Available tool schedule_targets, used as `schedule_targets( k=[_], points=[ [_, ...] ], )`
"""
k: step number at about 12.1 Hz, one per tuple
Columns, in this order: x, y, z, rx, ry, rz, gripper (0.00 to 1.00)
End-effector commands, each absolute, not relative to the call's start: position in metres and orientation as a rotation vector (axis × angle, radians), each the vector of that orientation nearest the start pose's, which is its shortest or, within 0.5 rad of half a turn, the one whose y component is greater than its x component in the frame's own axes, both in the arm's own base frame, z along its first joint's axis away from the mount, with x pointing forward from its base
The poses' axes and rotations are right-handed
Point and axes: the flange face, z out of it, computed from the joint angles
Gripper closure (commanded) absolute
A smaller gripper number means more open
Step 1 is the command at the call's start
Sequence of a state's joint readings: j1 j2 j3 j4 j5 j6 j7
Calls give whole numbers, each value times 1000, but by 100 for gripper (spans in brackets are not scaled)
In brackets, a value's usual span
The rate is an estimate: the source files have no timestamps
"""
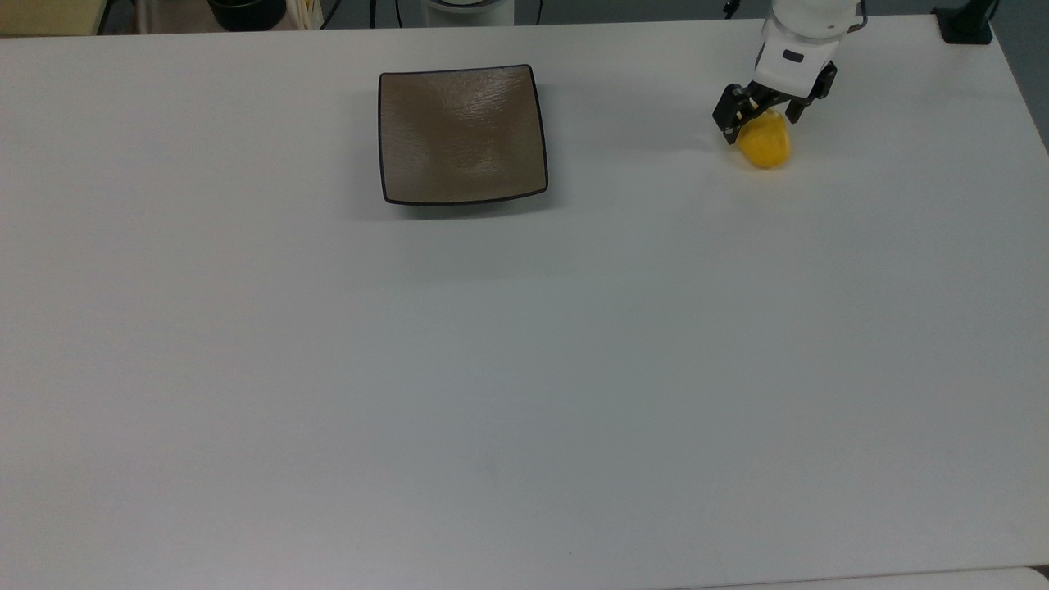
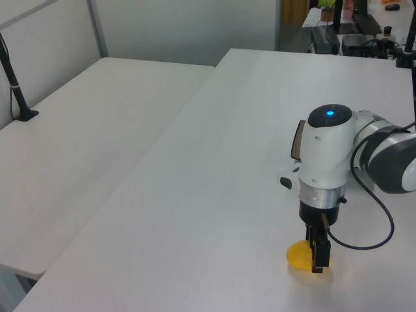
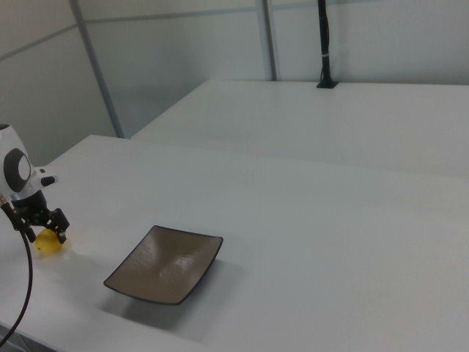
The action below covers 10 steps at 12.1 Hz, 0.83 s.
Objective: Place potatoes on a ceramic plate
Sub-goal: 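Move the gripper over the yellow potato and lower it, then close the gripper around the yellow potato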
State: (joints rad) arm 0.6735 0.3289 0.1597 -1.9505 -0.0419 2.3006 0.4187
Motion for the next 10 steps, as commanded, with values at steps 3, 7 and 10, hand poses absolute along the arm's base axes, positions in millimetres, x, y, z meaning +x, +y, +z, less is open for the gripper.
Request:
schedule_targets(
  k=[3,7,10],
  points=[
    [414,460,299,-3043,-721,-73,19],
    [412,462,294,-3042,-752,-66,88],
    [415,460,302,-3038,-738,-83,100]
  ],
)
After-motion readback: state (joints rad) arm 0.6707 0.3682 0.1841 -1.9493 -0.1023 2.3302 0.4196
